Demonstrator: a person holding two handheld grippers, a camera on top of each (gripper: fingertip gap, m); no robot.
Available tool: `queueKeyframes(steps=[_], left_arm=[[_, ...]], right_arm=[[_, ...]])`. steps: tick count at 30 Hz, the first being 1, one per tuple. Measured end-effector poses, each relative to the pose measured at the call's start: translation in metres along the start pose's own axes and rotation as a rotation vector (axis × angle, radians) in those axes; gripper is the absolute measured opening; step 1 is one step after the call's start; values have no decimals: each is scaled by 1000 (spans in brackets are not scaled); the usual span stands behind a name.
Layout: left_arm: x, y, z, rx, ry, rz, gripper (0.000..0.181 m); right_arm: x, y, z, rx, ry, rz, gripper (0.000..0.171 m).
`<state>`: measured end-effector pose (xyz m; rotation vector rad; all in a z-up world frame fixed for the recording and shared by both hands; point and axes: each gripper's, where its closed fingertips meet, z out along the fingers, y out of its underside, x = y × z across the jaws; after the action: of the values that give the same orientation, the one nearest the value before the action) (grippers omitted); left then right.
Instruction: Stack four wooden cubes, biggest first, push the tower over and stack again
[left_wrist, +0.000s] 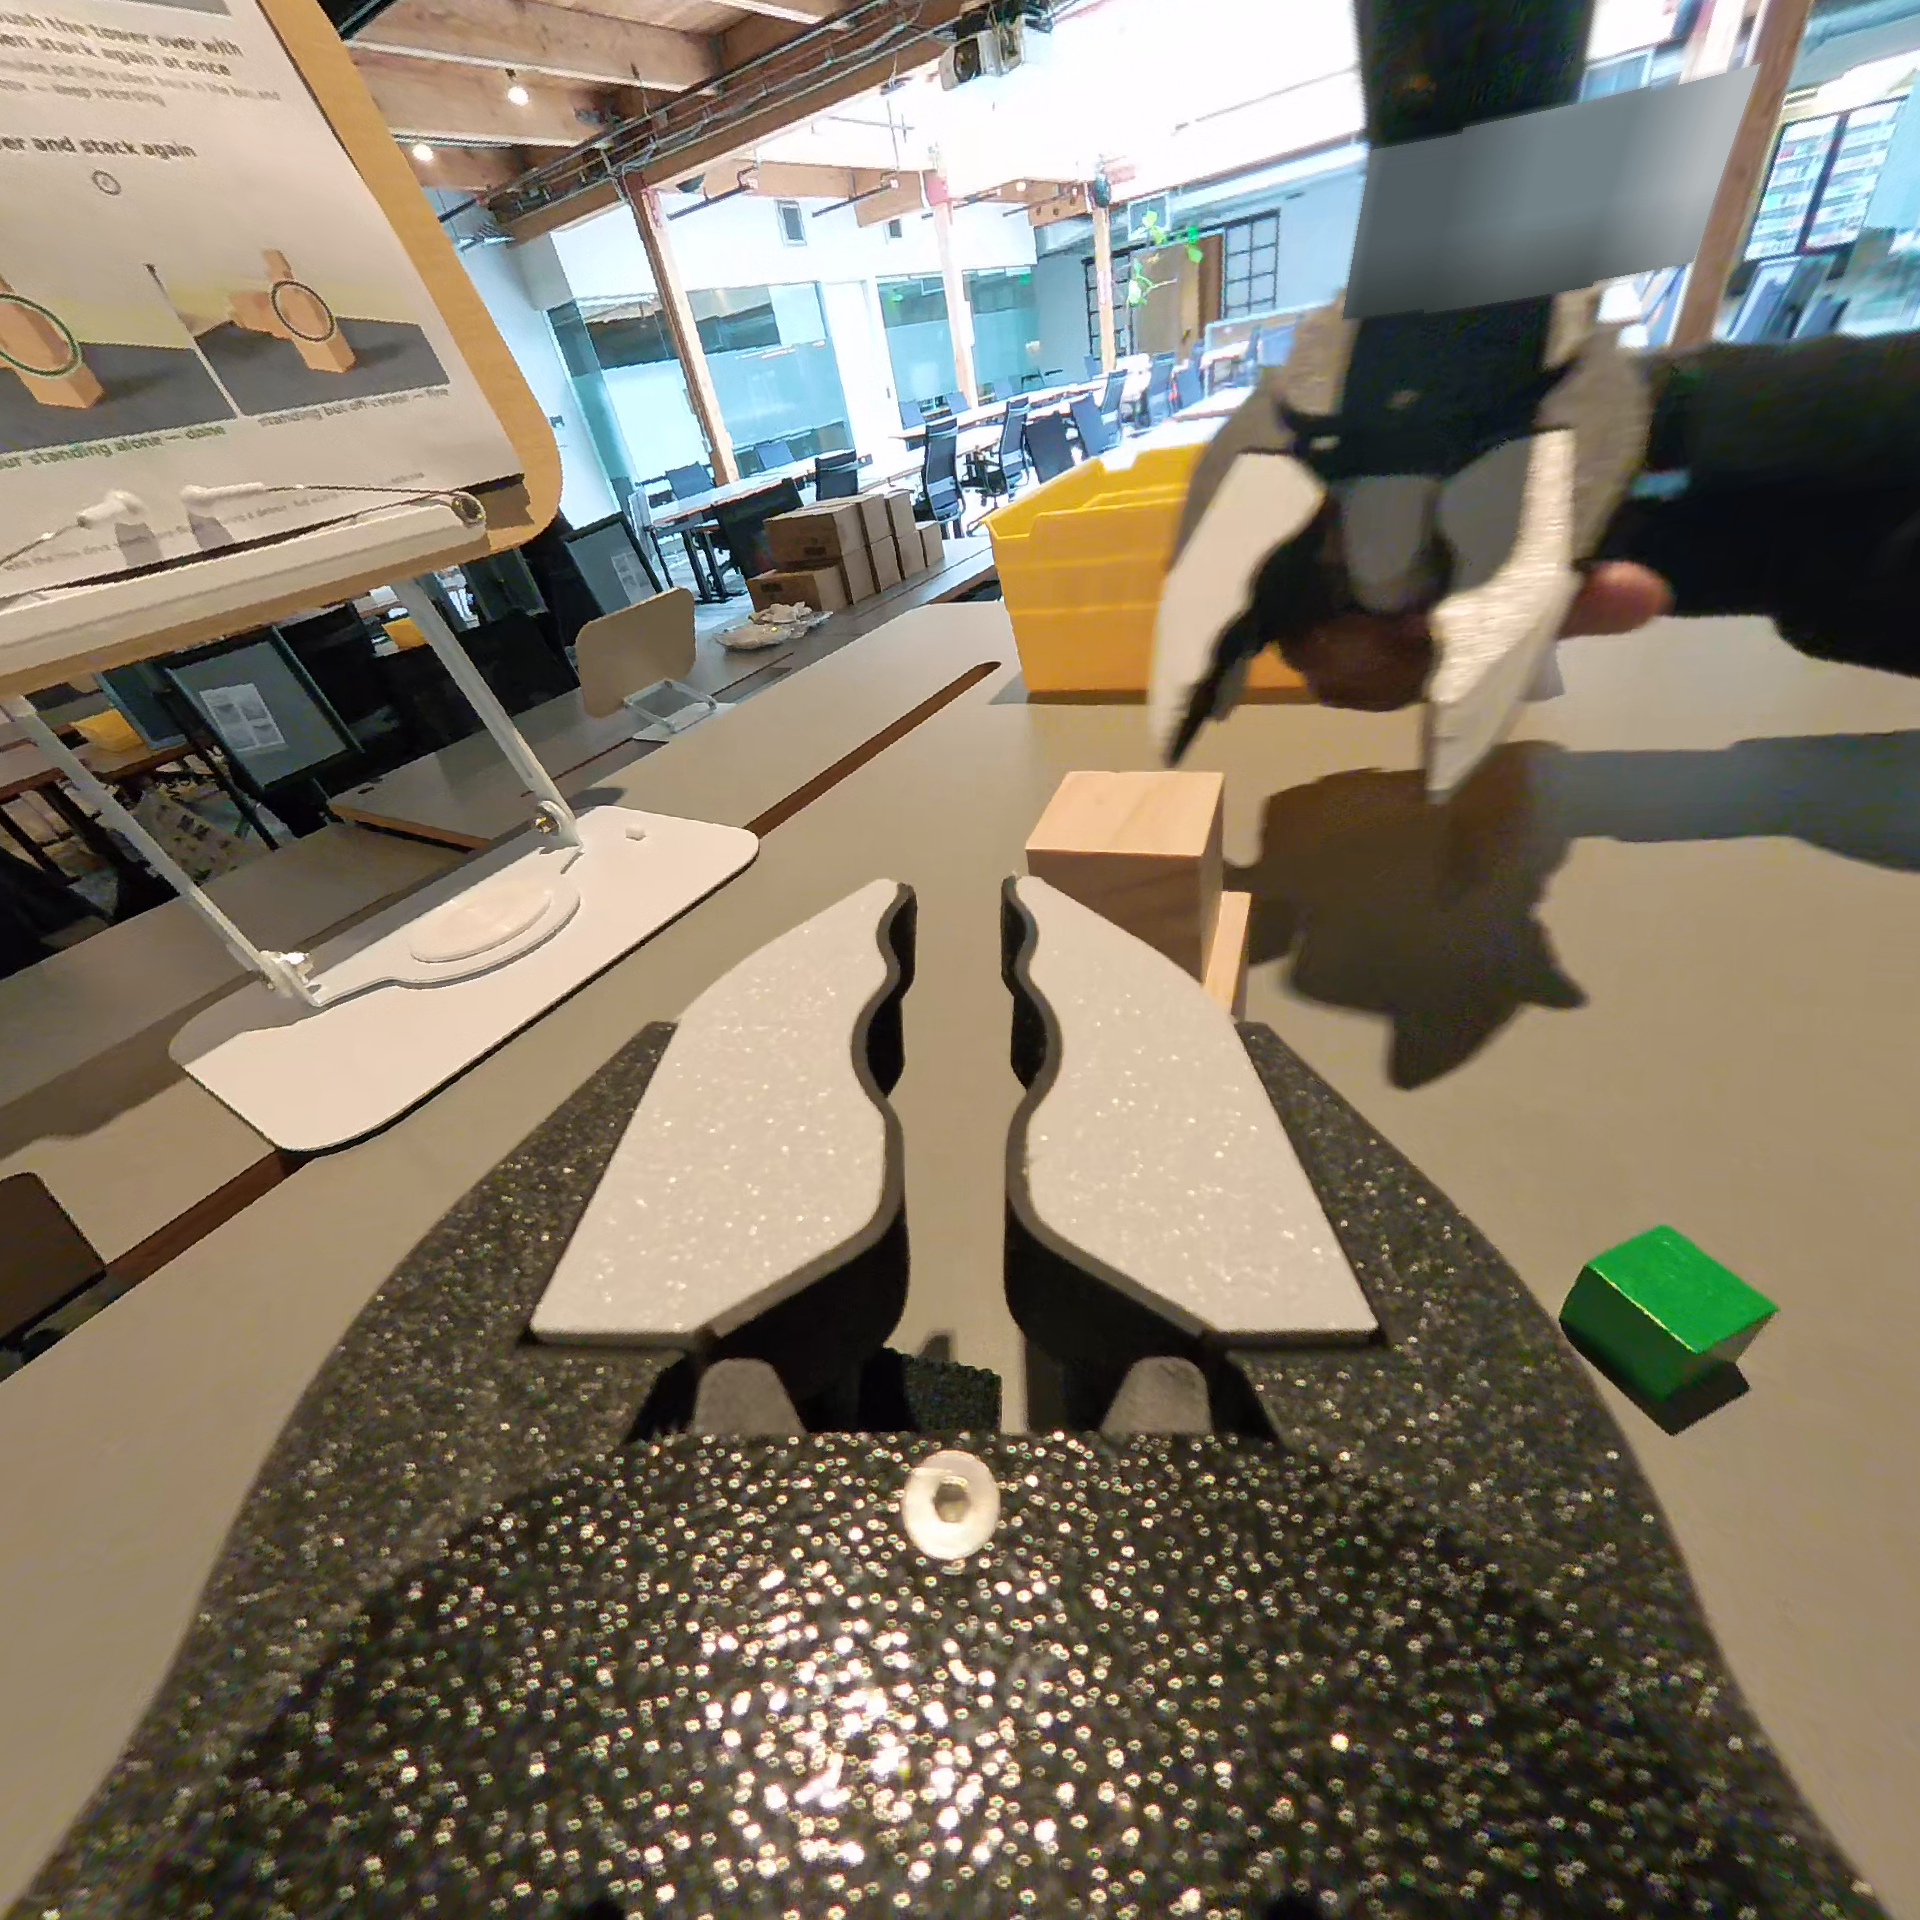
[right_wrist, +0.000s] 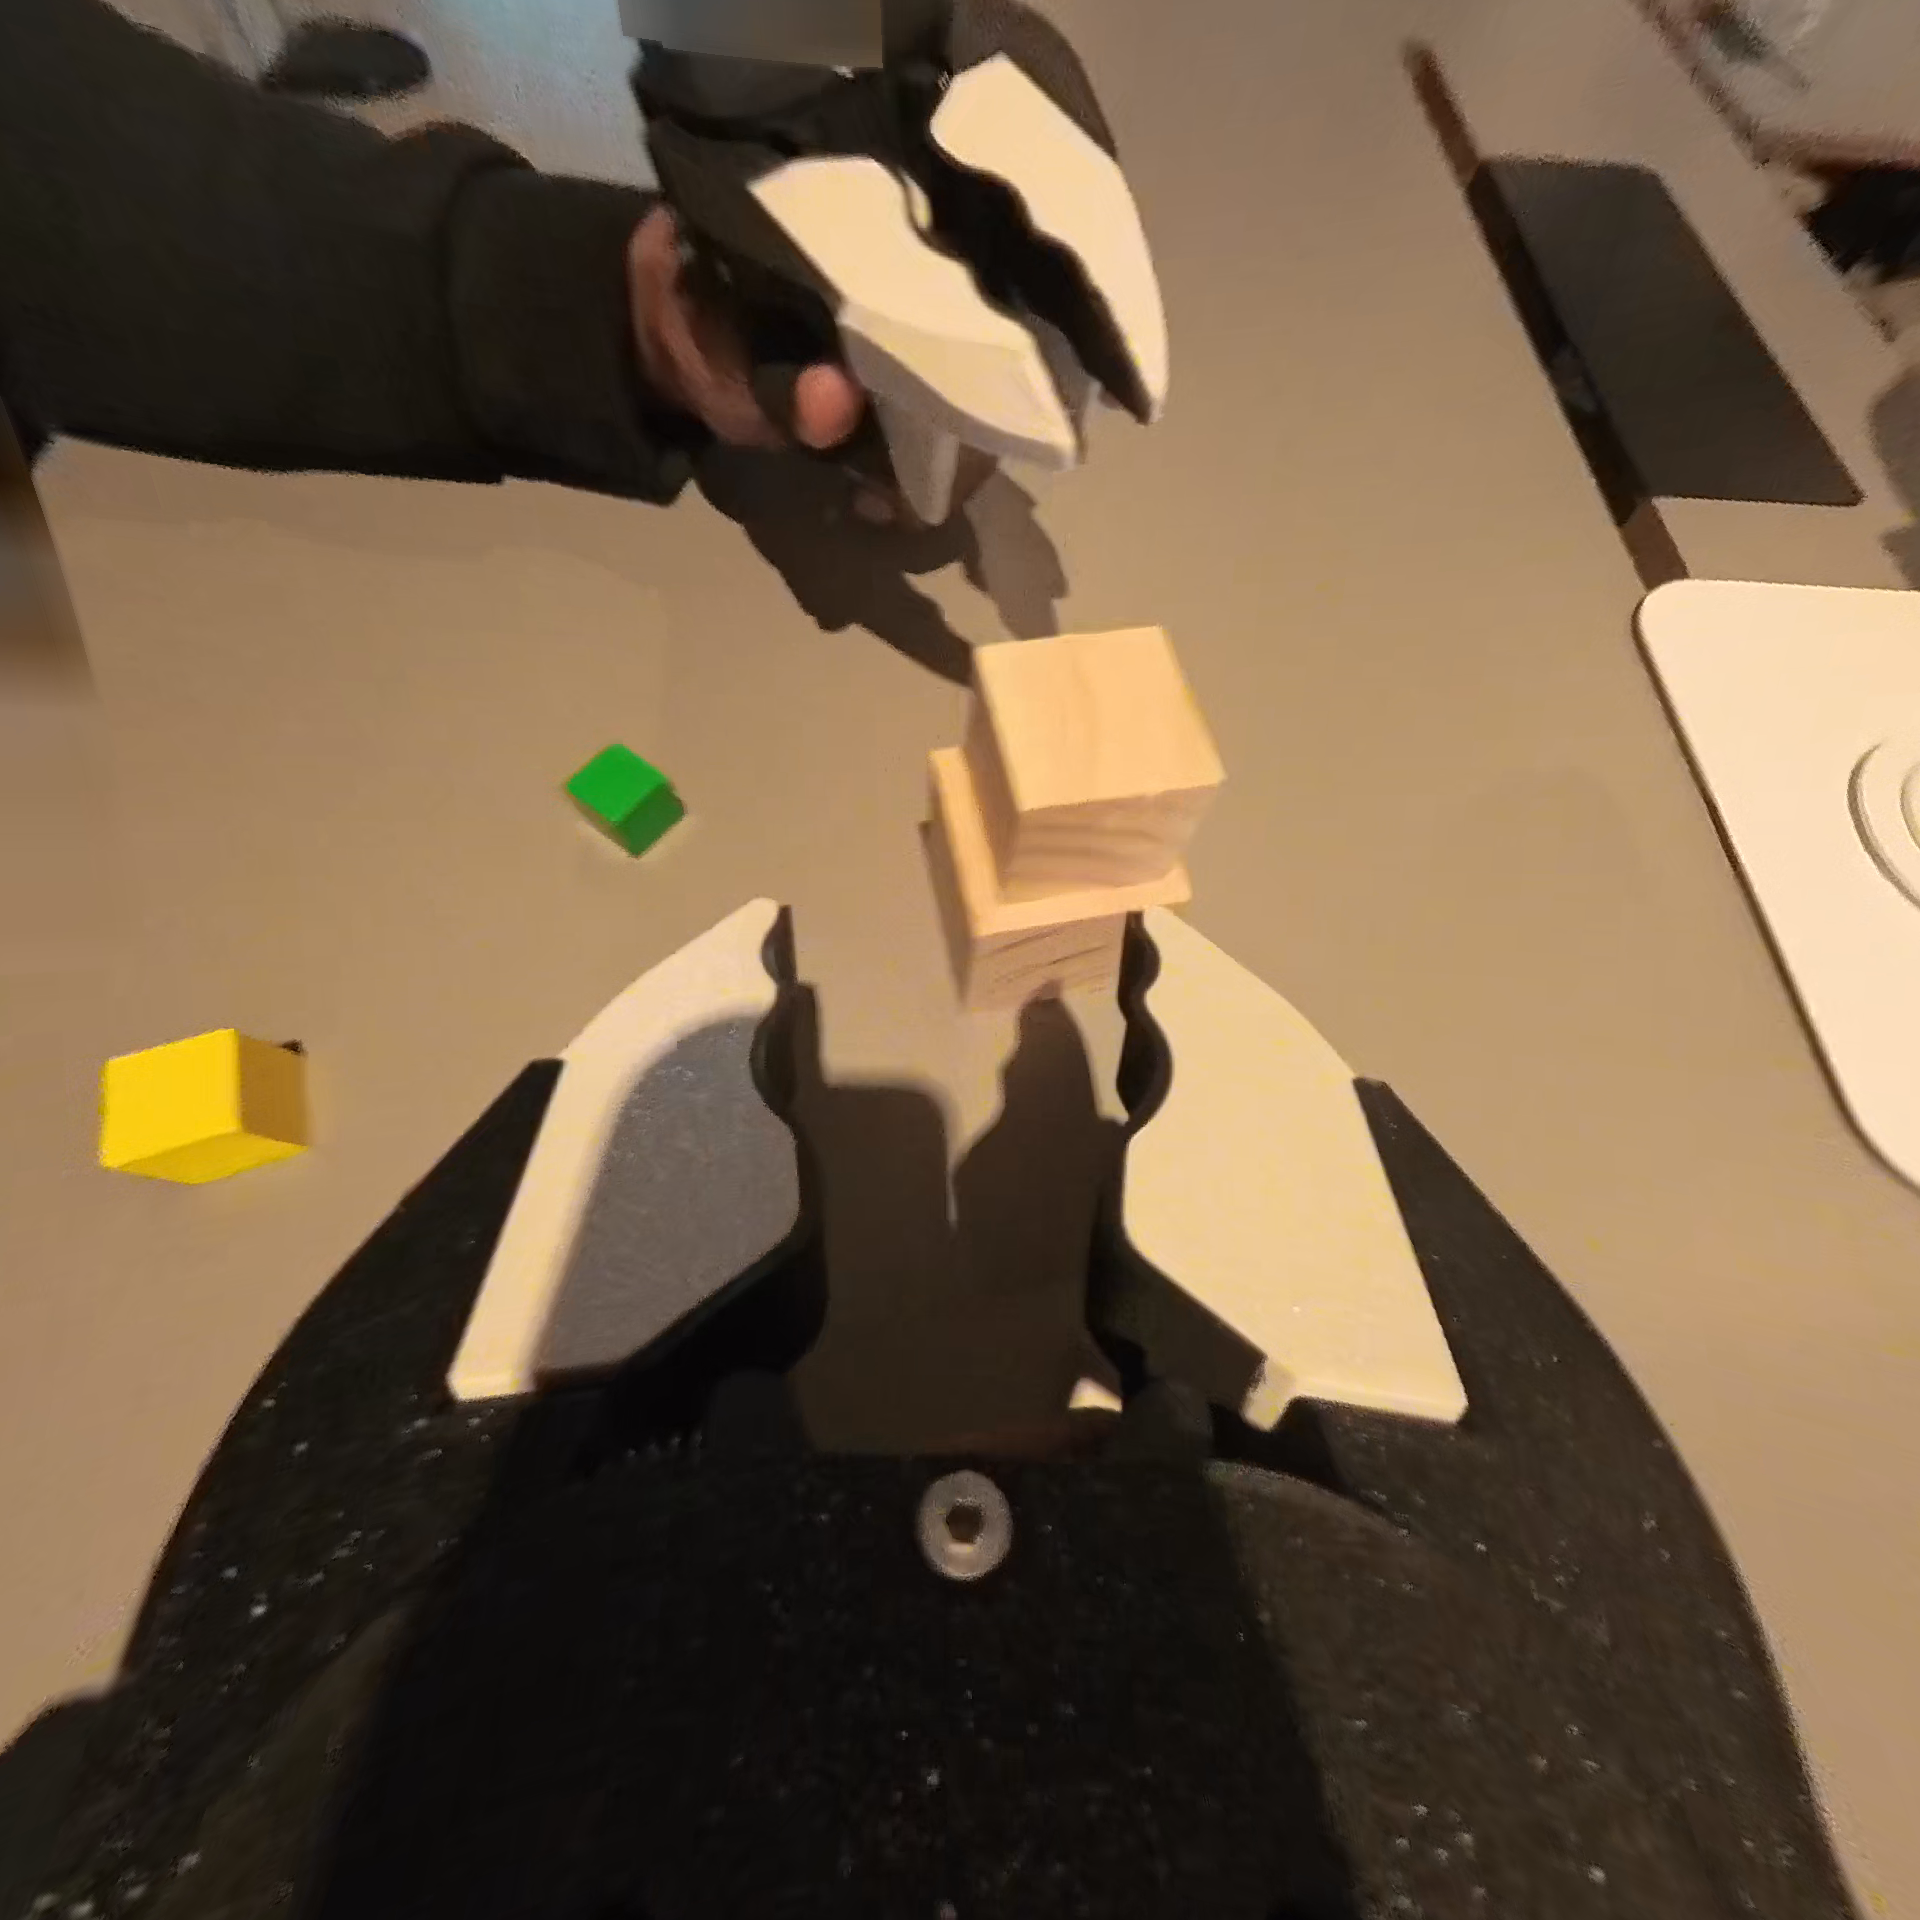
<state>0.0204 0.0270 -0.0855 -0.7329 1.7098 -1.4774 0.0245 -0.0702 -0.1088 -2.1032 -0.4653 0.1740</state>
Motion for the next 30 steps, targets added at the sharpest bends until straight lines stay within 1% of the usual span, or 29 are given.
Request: queueKeyframes(steps=[3, 5, 6, 7, 9, 10, 11, 14, 17, 20, 22, 27, 30], left_arm=[[-1, 0, 0, 2, 0, -8, 15], [-2, 0, 0, -1, 0, -16, 15], [-2, 0, 0, -2, 1, -20, 15], [-2, 0, 0, -3, 1, -24, 15], [-3, 0, 0, -2, 0, -30, 15], [-4, 0, 0, -2, 0, -34, 15], [-4, 0, 0, 0, -1, -39, 15], [-5, -2, -1, 14, -5, -43, 14], [-5, -2, -2, 18, -6, -45, 14], [-4, -3, -2, 22, -8, -27, 14], [-2, -3, -3, 22, -9, -8, 14], [4, 1, 0, -8, -2, 27, 14], [6, 4, 2, -34, 6, 37, 15]], right_arm=[[-41, 13, -13, 83, 29, 53, 59], [-73, 31, -13, 129, 12, 124, 54], [-86, 40, -13, 125, 7, 159, 51], [-95, 38, -17, 154, 21, 179, 54], [-108, 25, -31, 272, 52, 177, 48], [-115, 22, -34, 301, 41, 193, 48], [-123, 24, -34, 286, 20, 204, 48], [-145, 36, -22, 153, -7, 169, 50], [-165, 38, -11, 82, -44, 132, 53], [-168, 42, -5, 41, -35, 105, 53], [-167, 41, -3, 41, -38, 107, 50], [-171, 51, 7, -62, -59, 82, 42], [-172, 56, 11, -113, -69, 74, 34]])
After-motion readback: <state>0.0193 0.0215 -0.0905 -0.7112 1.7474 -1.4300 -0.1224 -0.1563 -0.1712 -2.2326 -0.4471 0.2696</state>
